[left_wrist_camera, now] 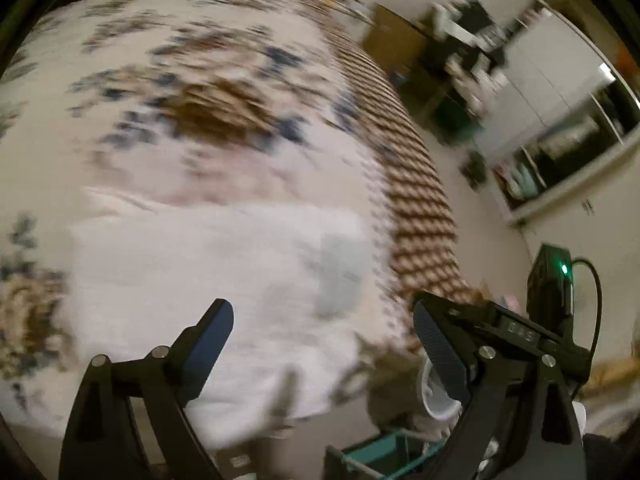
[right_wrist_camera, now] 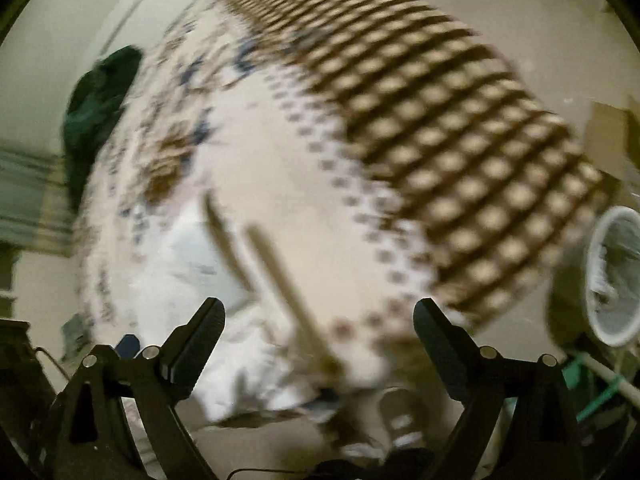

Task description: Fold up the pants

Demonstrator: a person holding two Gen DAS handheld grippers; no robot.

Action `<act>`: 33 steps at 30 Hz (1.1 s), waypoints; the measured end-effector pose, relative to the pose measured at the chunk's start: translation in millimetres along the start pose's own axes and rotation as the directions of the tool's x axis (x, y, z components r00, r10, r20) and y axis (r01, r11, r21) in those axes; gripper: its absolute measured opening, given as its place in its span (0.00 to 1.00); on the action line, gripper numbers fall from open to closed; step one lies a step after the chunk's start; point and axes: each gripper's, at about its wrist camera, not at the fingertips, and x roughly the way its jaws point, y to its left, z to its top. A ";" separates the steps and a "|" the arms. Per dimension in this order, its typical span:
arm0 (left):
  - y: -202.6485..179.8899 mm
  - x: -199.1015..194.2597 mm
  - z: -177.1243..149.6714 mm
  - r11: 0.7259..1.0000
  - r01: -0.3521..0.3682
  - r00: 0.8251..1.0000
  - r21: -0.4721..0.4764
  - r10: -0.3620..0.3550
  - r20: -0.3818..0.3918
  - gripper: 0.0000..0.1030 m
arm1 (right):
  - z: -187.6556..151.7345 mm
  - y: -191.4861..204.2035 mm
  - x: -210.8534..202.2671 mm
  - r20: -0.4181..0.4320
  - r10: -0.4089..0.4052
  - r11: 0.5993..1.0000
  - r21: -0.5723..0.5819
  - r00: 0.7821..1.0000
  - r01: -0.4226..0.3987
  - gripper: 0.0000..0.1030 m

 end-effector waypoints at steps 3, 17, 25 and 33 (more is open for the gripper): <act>49.0 -21.2 13.1 0.993 -0.081 0.996 -0.085 0.085 0.041 0.89 | 11.0 28.1 25.4 -0.076 0.098 0.993 -0.056 0.992 -0.102 0.94; 151.2 -0.3 29.5 0.948 -0.227 0.974 -0.222 0.223 -0.042 0.89 | 7.3 76.9 63.1 -0.081 0.086 0.990 -0.101 0.993 -0.094 0.10; 157.7 59.2 55.0 0.948 -0.174 0.983 -0.265 0.151 -0.105 0.89 | 21.4 9.6 26.9 -0.021 -0.066 0.997 0.031 0.998 0.066 0.09; 191.2 87.5 65.5 0.926 -0.167 0.981 -0.339 0.122 -0.152 0.84 | 20.9 -22.3 56.7 -0.052 -0.174 0.985 0.011 0.983 0.175 0.31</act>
